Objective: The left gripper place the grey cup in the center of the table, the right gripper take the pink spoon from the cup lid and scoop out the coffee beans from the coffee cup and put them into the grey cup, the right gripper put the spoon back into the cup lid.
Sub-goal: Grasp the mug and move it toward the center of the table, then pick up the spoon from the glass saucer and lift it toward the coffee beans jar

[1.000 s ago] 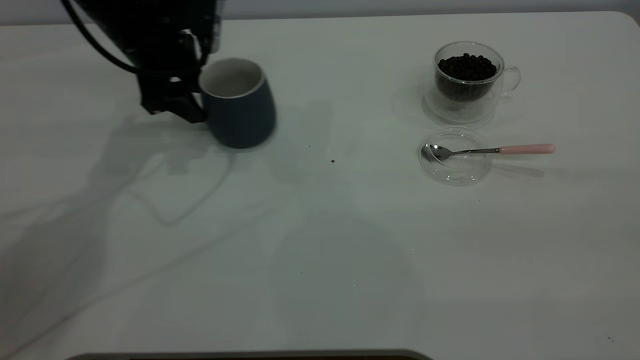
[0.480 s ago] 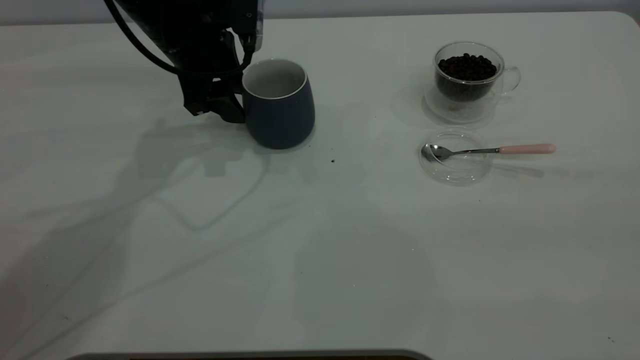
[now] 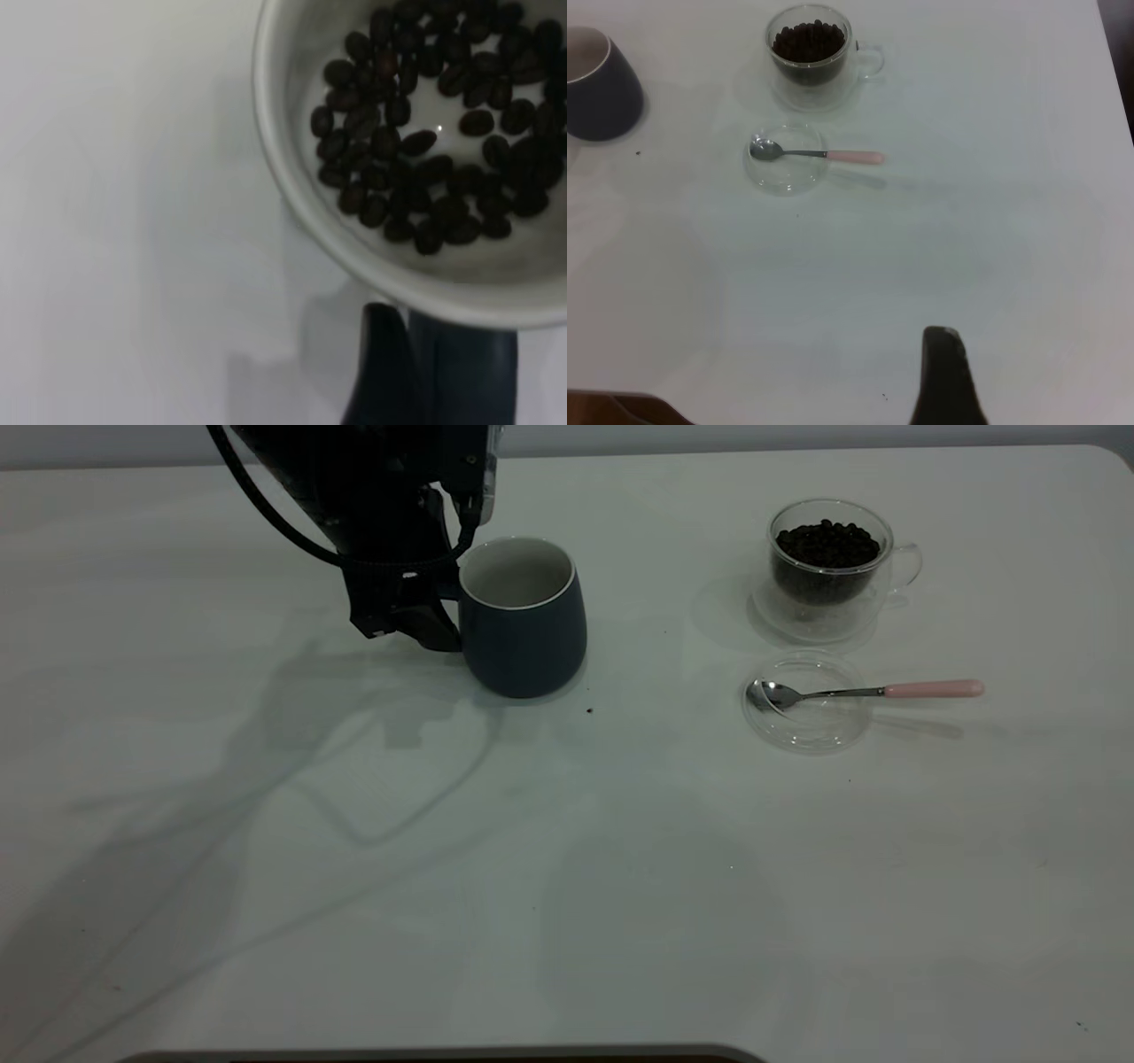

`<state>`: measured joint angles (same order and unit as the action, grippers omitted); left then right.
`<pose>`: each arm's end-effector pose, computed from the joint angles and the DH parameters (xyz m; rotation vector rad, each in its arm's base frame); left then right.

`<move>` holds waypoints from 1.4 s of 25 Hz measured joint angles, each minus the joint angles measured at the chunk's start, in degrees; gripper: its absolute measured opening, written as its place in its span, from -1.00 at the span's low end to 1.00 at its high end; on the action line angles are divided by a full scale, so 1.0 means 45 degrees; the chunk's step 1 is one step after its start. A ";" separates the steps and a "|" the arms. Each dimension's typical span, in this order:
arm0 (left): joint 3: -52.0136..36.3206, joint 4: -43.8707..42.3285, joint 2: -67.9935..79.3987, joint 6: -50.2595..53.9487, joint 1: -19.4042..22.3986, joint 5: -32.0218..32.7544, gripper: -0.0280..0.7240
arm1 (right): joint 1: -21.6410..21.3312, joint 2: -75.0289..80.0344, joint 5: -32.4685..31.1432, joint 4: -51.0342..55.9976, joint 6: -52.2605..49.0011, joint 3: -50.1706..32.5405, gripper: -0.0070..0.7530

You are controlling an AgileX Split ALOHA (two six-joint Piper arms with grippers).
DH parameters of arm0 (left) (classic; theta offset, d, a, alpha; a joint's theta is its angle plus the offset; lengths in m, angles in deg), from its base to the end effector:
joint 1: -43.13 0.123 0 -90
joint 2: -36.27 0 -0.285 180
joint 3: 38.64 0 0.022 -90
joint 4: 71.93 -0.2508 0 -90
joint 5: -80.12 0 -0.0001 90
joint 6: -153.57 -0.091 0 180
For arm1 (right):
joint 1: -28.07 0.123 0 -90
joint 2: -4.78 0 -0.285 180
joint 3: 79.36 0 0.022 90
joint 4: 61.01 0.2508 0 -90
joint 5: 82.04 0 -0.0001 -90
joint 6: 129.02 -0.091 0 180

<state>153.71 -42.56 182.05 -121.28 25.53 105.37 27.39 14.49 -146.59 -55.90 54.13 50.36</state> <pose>0.4416 -0.1601 0.0457 1.8574 1.9209 -0.0123 0.0001 0.0073 0.2642 -0.0511 2.1701 0.0712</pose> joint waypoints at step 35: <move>-0.6032 -0.6400 -1.6595 1.9318 0.0692 0.9290 0.59 | 0.0000 0.0000 0.0000 0.0000 0.0000 0.0000 0.50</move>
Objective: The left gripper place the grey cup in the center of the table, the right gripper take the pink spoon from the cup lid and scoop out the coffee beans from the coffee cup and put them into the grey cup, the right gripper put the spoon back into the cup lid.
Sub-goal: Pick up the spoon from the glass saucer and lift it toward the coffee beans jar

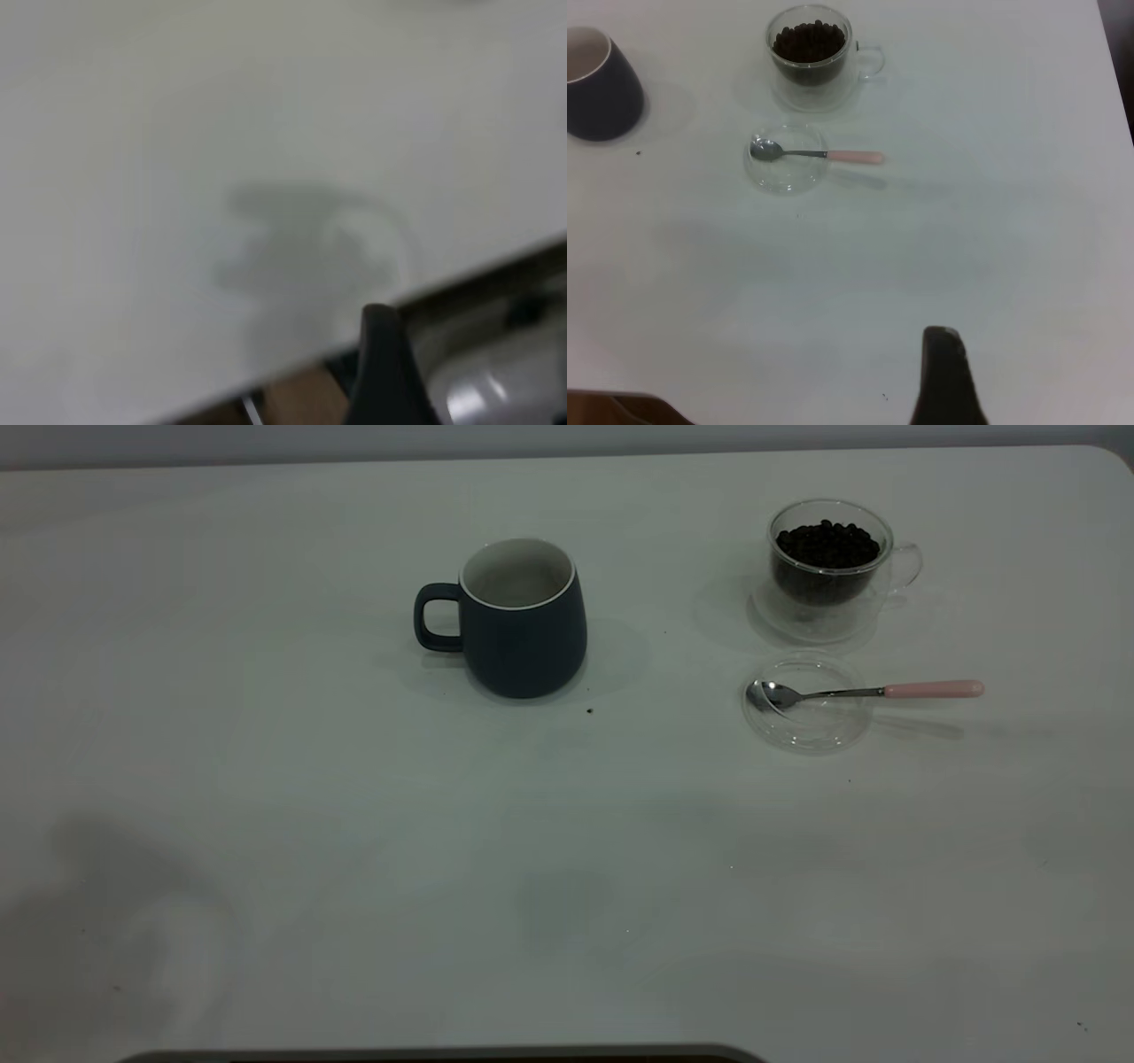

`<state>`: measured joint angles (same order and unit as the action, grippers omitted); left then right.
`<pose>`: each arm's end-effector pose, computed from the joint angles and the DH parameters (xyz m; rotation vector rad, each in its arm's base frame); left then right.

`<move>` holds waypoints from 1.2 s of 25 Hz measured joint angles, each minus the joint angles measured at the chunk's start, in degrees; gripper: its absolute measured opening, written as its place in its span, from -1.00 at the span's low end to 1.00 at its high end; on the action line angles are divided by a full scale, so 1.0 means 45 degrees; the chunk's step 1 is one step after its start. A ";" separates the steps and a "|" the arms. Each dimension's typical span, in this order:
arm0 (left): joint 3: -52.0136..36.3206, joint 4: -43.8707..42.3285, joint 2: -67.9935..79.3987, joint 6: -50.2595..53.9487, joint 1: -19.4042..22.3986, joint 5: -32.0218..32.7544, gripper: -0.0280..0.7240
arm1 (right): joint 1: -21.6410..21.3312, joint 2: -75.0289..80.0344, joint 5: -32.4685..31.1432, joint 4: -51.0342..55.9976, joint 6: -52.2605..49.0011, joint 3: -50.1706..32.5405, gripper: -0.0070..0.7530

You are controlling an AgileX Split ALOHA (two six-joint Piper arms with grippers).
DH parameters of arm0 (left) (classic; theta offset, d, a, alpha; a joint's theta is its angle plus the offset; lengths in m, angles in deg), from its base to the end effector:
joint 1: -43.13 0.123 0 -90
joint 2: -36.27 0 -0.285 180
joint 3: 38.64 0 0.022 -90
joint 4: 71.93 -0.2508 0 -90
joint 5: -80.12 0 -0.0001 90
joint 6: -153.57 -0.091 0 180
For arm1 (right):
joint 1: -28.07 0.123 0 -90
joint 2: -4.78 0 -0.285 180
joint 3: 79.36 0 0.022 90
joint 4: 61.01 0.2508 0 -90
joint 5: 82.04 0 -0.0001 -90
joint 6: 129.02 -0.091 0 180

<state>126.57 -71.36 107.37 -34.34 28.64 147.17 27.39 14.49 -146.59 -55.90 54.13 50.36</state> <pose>0.1911 -0.0502 0.3515 0.5165 2.6198 -0.0503 0.0001 0.0073 0.2642 -0.0511 2.1701 0.0712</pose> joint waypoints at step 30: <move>-0.7650 -0.1298 -1.4304 0.4106 0.1802 -0.0360 0.59 | 0.0000 0.0000 0.0000 0.0000 0.0000 0.0000 0.50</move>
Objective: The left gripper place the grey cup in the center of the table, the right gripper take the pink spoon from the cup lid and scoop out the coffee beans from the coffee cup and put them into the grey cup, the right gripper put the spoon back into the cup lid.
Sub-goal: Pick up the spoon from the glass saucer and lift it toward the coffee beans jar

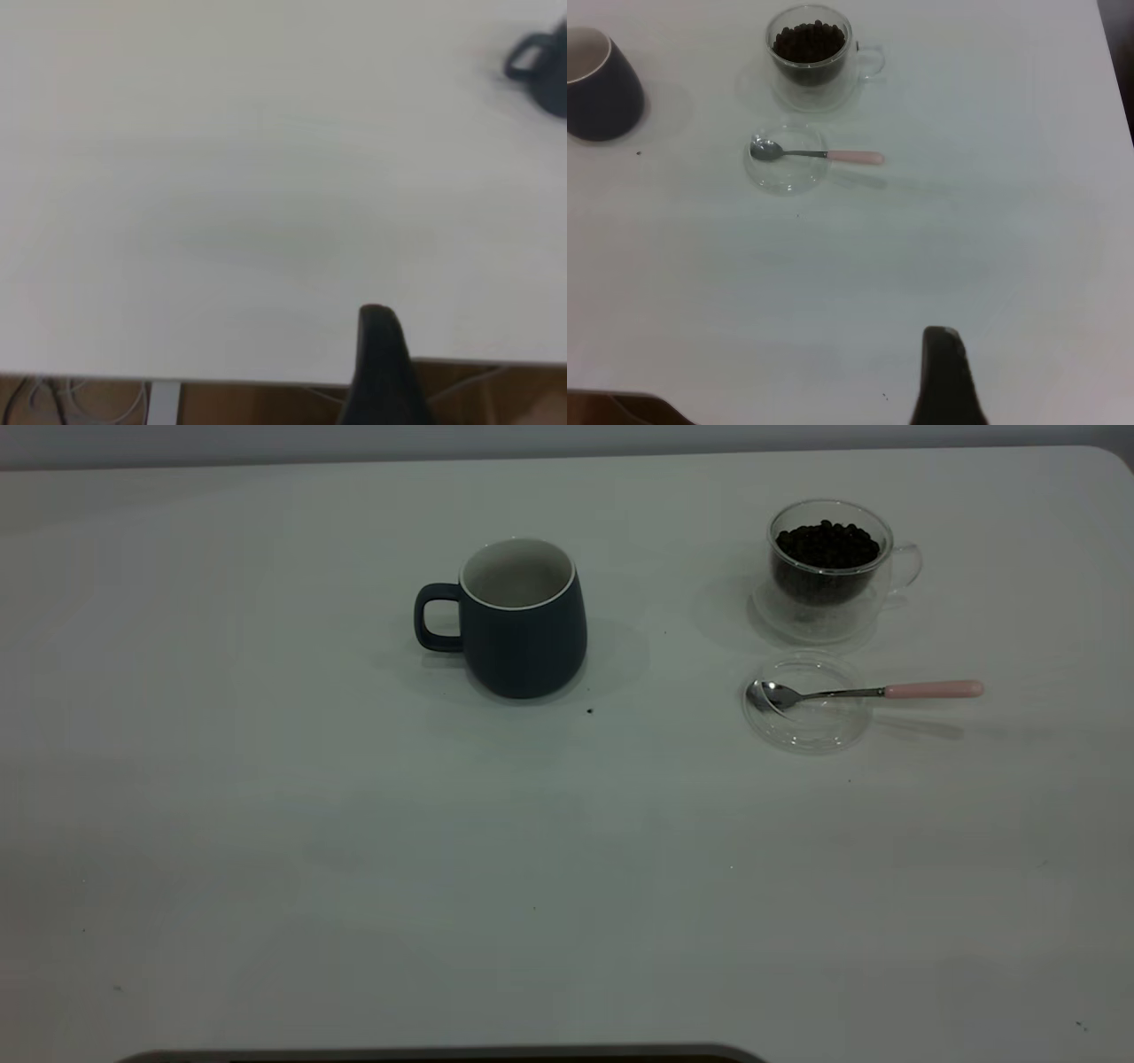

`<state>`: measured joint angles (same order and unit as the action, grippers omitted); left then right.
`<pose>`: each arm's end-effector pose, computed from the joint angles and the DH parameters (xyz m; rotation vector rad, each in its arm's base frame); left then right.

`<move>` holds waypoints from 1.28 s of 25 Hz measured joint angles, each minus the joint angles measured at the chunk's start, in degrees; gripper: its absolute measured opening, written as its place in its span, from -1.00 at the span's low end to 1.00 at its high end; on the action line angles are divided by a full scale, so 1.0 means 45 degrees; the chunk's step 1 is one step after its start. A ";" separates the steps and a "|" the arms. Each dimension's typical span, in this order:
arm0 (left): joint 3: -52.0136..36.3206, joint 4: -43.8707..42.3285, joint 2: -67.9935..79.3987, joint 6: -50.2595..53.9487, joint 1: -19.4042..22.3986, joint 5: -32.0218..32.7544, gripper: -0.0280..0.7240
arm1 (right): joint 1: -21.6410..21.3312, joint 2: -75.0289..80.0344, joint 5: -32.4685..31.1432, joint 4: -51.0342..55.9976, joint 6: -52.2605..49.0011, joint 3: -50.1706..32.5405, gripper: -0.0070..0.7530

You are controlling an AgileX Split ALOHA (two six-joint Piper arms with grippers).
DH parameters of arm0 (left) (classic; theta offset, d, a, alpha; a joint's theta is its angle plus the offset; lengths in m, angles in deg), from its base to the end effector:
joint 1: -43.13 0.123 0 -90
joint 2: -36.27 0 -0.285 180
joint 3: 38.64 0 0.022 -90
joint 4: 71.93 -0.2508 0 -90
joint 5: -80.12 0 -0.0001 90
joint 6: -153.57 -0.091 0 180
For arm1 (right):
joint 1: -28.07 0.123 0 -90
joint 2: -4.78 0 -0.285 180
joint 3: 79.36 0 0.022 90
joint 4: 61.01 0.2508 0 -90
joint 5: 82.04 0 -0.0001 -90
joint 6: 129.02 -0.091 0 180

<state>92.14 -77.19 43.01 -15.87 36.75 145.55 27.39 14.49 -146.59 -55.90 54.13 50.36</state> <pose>-0.0092 0.0087 0.2679 -0.0863 2.1139 -0.0651 0.0001 0.0073 0.2642 -0.0511 2.1701 0.0712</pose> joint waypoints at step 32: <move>0.0000 0.0000 0.0000 0.0004 0.0839 0.0037 0.59 | 0.0000 0.1300 0.2105 0.2126 0.0040 0.0036 0.47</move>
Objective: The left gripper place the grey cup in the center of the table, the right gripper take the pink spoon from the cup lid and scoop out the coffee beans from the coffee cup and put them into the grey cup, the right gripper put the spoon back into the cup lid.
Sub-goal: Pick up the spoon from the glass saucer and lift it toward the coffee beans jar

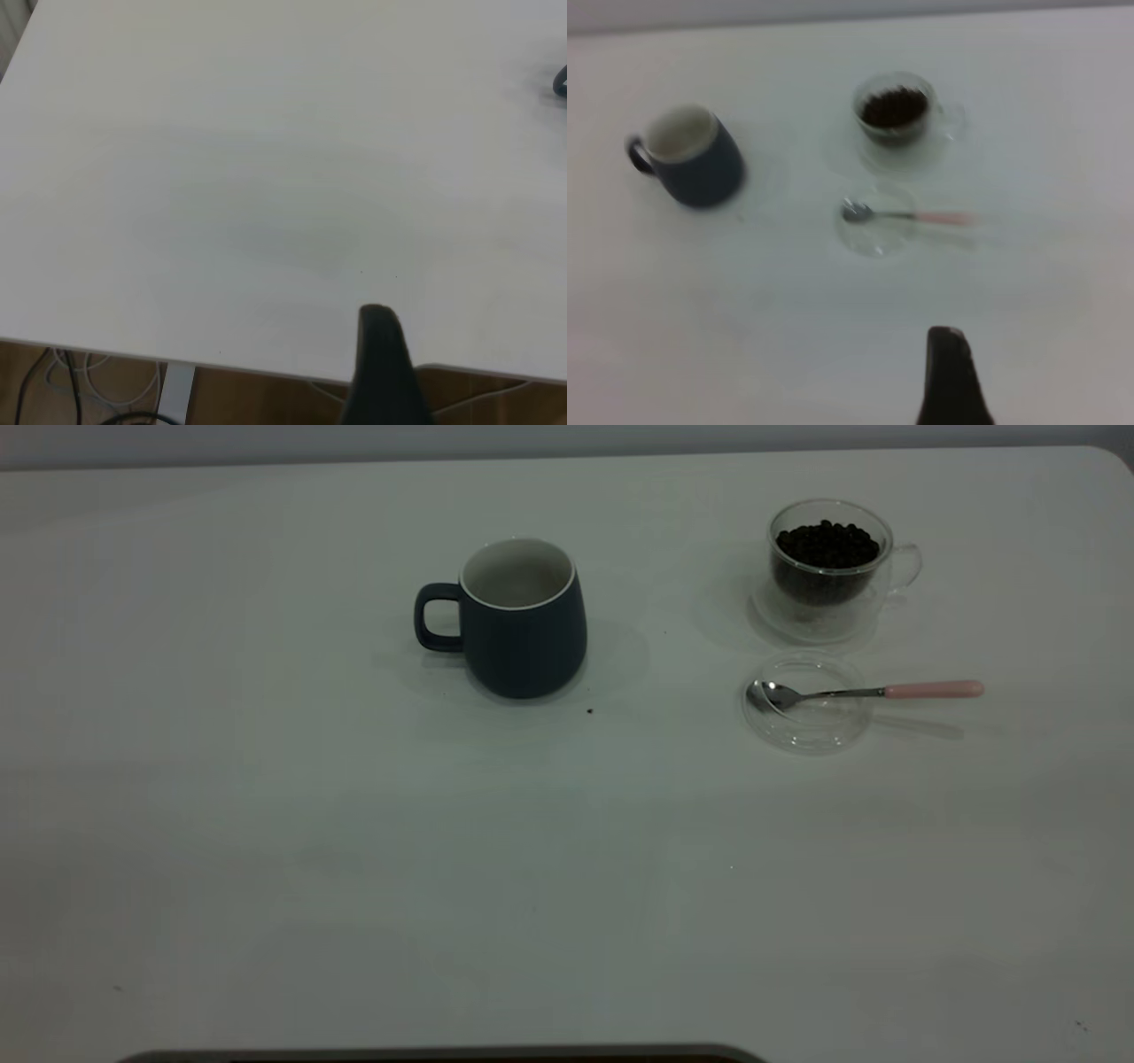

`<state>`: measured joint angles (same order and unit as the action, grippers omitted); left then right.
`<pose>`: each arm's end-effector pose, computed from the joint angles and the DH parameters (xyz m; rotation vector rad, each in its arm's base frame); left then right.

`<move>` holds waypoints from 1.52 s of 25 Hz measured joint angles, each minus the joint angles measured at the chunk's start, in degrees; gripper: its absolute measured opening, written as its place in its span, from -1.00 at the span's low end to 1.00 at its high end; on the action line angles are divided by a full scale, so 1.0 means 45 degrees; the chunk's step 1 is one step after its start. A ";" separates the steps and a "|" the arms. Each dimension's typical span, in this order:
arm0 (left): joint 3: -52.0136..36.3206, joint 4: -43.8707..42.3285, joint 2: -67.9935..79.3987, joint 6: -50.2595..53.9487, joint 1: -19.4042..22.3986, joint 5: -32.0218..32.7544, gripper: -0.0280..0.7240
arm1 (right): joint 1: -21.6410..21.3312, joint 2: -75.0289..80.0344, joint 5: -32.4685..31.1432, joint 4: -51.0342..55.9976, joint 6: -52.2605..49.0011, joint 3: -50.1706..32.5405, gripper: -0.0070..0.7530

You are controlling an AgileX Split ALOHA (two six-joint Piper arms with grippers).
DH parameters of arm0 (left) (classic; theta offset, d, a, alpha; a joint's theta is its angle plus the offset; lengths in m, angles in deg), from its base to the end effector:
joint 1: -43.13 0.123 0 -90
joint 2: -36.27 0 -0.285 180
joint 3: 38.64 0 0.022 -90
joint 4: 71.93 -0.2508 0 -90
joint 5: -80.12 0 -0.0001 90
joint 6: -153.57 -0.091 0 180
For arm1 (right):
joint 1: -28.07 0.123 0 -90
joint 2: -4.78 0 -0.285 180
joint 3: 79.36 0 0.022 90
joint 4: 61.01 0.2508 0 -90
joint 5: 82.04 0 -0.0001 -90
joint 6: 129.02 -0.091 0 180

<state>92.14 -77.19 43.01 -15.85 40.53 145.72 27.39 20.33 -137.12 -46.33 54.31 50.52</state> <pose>-0.0099 0.0081 0.2676 -0.1567 2.1122 -0.0256 0.0223 0.0187 0.2784 -0.0198 2.0902 0.2666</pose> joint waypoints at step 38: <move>0.0000 0.0000 0.0000 0.0000 0.0000 0.0039 0.59 | -0.4778 2.6367 0.2809 1.2817 1.6184 0.6504 0.57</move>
<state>92.14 -77.19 43.01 -15.85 40.53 145.90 5.89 138.98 -124.48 11.34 127.14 79.79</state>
